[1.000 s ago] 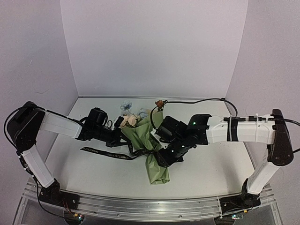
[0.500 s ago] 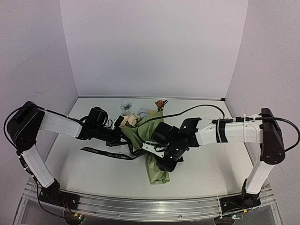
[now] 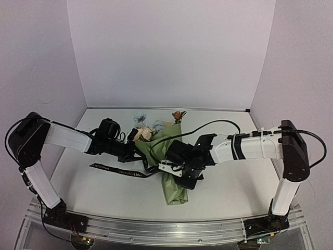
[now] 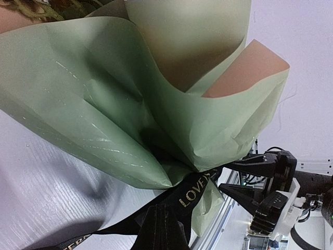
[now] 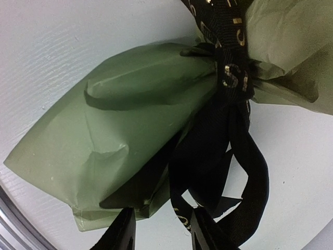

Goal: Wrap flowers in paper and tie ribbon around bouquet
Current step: Tie the half-tied ribbon around the folded bouquet.

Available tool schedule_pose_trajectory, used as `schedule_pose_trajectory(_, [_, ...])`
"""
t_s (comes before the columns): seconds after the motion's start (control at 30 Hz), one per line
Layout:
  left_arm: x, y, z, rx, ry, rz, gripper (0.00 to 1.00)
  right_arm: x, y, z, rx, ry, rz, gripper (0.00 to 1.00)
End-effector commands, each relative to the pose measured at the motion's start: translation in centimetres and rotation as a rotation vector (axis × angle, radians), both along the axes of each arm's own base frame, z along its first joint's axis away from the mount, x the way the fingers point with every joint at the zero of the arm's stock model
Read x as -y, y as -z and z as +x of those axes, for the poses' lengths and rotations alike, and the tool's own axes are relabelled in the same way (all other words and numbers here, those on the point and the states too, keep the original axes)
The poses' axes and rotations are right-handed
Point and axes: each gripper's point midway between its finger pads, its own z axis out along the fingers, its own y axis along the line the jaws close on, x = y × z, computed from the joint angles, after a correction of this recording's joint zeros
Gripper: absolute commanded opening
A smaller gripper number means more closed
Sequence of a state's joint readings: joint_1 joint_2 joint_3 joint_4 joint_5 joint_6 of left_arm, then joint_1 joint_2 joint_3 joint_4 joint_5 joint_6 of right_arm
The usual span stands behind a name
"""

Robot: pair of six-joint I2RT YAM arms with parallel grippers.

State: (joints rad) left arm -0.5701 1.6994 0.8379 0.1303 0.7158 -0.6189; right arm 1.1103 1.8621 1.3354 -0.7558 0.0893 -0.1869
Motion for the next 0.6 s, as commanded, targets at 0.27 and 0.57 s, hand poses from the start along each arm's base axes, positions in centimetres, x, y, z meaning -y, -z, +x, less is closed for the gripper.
schedule_pose_trajectory(0.27, [0.3,-1.0,1.0,0.042,-0.001,-0.008,0.00,-0.8,-1.2,2.0,0.093,0.059,0.043,0.03])
schedule_pose_trajectory(0.57, [-1.4,0.4,1.7,0.019,-0.089,0.054,0.00,0.0,-3.1,2.0,0.123,0.157,0.110,0.00])
